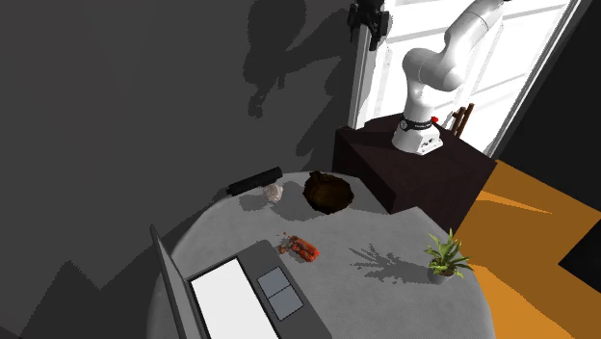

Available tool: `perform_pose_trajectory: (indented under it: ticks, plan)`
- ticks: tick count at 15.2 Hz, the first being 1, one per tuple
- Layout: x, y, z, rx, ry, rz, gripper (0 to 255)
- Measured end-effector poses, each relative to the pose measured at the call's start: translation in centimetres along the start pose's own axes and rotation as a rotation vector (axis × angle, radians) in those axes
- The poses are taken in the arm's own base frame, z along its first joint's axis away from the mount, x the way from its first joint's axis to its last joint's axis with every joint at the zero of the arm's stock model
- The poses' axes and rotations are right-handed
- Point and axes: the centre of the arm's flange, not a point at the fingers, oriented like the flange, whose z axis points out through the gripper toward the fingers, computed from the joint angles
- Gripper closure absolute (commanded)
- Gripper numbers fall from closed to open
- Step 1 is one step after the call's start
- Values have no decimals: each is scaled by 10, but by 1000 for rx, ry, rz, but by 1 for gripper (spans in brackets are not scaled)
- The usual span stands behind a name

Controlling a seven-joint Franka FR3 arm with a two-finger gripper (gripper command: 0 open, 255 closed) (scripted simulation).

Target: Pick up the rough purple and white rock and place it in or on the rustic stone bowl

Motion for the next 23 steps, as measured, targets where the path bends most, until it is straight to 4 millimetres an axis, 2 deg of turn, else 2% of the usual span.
perform_pose_trajectory:
  ticks: [2, 5, 7, 23]
  plan:
    - [2, 1, 5, 0, 0, -6, 0]
    - [14, 4, 32, -3, 4, -36, 0]
    - [26, 8, 62, -6, 6, -60, 0]
    - [118, 28, 246, -27, 37, -256, 0]
